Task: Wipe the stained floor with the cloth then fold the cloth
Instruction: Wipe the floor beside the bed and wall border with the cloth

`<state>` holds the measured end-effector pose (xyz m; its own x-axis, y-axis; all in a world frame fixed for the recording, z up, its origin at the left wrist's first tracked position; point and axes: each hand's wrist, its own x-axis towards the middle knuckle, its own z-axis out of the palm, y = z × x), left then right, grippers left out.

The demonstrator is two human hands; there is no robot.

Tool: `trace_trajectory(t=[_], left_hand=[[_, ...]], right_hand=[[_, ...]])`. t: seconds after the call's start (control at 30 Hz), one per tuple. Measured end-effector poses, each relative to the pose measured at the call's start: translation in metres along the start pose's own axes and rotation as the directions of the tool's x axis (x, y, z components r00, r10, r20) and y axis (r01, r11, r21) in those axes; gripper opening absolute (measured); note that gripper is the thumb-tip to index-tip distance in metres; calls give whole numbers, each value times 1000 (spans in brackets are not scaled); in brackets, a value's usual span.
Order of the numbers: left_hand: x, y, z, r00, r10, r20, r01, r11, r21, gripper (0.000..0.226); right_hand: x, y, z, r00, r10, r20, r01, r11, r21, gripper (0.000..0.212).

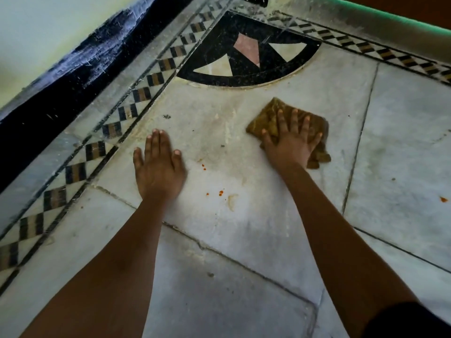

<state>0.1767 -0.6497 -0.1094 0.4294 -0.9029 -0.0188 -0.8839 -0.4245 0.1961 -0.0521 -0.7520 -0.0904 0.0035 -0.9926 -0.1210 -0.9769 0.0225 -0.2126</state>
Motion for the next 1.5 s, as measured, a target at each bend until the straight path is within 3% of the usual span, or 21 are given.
trace_trajectory(t=[0.1, 0.37, 0.63, 0.83, 0.93, 1.13, 1.2, 1.33, 1.4, 1.5], left_hand=[[2, 0, 1, 1000, -4, 8, 4, 1000, 15, 56], [0, -2, 3, 1000, 14, -24, -14, 1000, 0, 56], [-19, -4, -20, 999, 25, 28, -23, 997, -69, 55], [-56, -38, -19, 997, -76, 30, 75, 996, 45, 66], [-54, -41, -12, 996, -88, 27, 86, 995, 45, 60], [-53, -43, -15, 995, -94, 35, 91, 993, 69, 62], [-54, -41, -14, 996, -85, 35, 83, 995, 61, 66], [-53, -42, -14, 997, -71, 5, 70, 996, 51, 67], [-55, -43, -14, 998, -70, 5, 69, 996, 53, 66], [-54, -42, -13, 997, -82, 14, 81, 995, 61, 66]], right_hand=[[15, -23, 0, 999, 21, 32, -20, 999, -34, 75], [-68, 4, 11, 956, -292, 42, 293, 955, -46, 77], [-83, 8, 10, 954, -295, 47, 299, 950, -86, 67], [-82, 9, 11, 957, -289, 25, 290, 954, -77, 66], [-71, 4, 13, 959, -281, 26, 283, 954, -98, 66], [-23, -72, 17, 950, -299, 86, 304, 951, -55, 62], [-33, -88, 21, 919, -379, 110, 388, 919, -69, 60], [-77, -73, 31, 763, -640, 86, 643, 765, -16, 66], [-74, -51, 29, 800, -598, 39, 598, 801, 21, 65], [-39, -42, 18, 928, -372, 31, 372, 928, 20, 71]])
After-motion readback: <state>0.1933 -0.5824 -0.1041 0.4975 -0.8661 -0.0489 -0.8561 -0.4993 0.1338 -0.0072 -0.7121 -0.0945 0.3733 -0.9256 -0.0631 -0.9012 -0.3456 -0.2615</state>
